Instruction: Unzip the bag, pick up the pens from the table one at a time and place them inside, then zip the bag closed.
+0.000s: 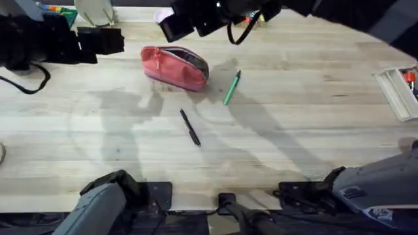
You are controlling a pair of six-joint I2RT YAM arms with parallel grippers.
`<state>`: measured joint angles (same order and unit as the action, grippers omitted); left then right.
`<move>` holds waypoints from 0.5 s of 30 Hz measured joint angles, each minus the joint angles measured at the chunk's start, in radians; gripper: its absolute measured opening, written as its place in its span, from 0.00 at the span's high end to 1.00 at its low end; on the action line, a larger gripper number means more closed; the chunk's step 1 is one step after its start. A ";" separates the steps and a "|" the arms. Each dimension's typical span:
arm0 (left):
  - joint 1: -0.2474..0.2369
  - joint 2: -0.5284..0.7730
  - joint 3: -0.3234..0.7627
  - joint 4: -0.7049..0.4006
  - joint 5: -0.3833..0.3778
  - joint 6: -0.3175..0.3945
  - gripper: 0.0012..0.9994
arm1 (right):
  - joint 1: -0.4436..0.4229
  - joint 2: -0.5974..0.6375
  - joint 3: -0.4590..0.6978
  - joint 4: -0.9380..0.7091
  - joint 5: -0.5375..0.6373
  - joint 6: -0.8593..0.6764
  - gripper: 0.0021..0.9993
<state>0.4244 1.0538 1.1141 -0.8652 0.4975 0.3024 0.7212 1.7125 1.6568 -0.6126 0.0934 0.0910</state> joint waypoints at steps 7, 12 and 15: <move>0.000 0.000 0.000 -0.011 -0.015 -0.026 0.01 | 0.000 0.000 0.041 -0.054 -0.032 -0.049 0.00; 0.000 0.000 0.000 -0.024 -0.020 -0.030 0.01 | 0.000 0.000 0.070 -0.056 -0.052 -0.094 0.00; 0.000 0.000 0.000 -0.029 -0.020 -0.030 0.01 | 0.000 0.000 0.078 -0.039 -0.057 -0.104 0.01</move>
<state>0.4244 1.0538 1.1141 -0.8944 0.4770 0.2722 0.7212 1.7123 1.7348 -0.6516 0.0360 -0.0128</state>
